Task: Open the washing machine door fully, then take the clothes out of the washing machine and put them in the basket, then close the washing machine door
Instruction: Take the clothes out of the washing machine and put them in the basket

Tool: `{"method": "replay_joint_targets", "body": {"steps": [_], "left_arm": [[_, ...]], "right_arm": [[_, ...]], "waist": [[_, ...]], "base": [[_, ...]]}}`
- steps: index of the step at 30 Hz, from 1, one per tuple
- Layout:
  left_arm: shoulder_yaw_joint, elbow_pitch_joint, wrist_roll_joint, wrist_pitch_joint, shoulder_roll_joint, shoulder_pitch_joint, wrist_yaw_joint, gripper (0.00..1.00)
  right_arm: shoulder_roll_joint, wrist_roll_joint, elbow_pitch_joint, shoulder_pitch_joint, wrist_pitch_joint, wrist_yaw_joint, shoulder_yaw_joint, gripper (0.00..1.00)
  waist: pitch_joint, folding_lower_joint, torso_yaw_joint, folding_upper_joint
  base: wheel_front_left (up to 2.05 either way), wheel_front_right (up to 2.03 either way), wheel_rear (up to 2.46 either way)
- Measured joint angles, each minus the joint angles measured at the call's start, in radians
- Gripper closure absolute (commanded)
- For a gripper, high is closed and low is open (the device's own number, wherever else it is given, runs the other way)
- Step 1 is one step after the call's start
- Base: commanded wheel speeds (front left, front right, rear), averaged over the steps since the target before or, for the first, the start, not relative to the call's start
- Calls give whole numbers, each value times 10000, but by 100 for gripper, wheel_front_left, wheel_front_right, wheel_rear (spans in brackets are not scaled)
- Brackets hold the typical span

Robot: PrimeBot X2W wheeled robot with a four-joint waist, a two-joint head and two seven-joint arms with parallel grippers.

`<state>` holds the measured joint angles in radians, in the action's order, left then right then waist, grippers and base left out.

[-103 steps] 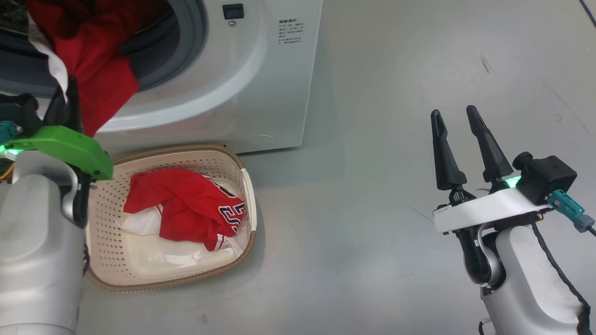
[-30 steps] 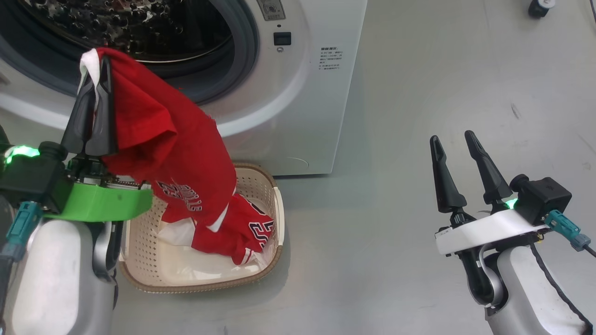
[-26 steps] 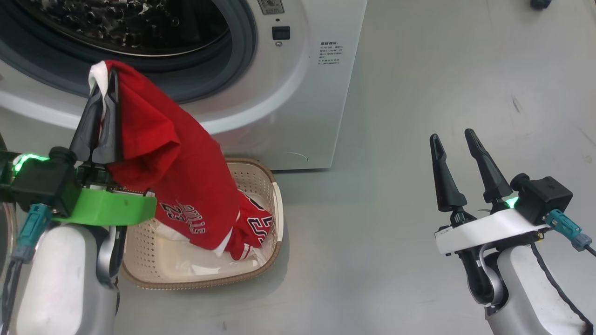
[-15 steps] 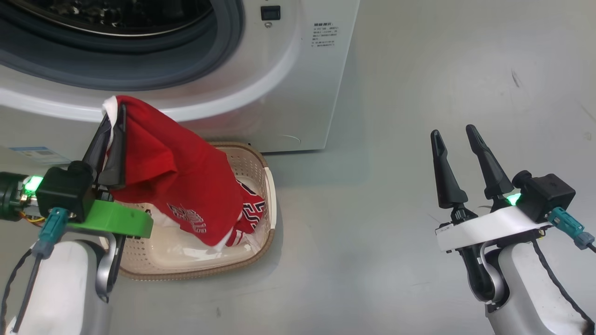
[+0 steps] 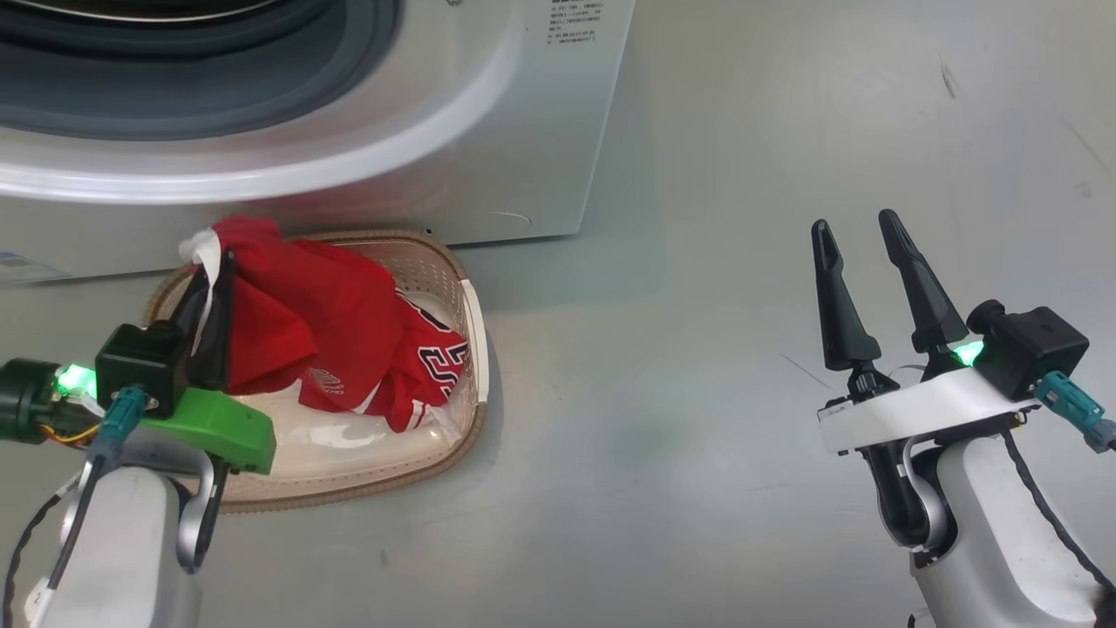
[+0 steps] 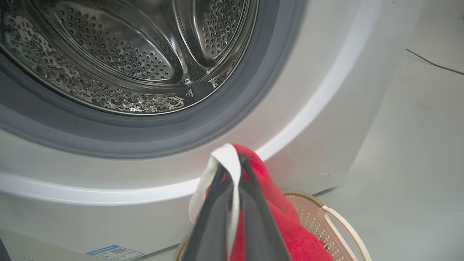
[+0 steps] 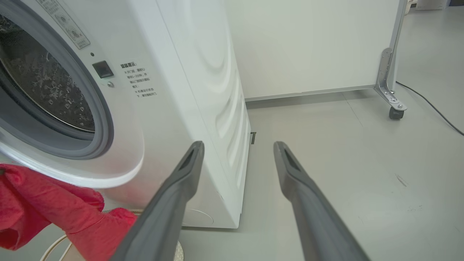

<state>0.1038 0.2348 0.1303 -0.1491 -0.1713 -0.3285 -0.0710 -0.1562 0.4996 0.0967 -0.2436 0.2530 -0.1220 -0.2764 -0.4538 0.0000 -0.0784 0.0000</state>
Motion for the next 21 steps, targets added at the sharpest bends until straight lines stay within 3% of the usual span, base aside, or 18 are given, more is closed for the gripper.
{"method": "replay_joint_targets", "body": {"steps": [21], "left_arm": [[180, 2512, 186, 75, 407, -1062, -54, 100]], "right_arm": [[-132, -40, -117, -408, 0, 0, 94, 0]], "waist": [[-1056, 0, -370, 0]], "base": [[0, 0, 0]]}}
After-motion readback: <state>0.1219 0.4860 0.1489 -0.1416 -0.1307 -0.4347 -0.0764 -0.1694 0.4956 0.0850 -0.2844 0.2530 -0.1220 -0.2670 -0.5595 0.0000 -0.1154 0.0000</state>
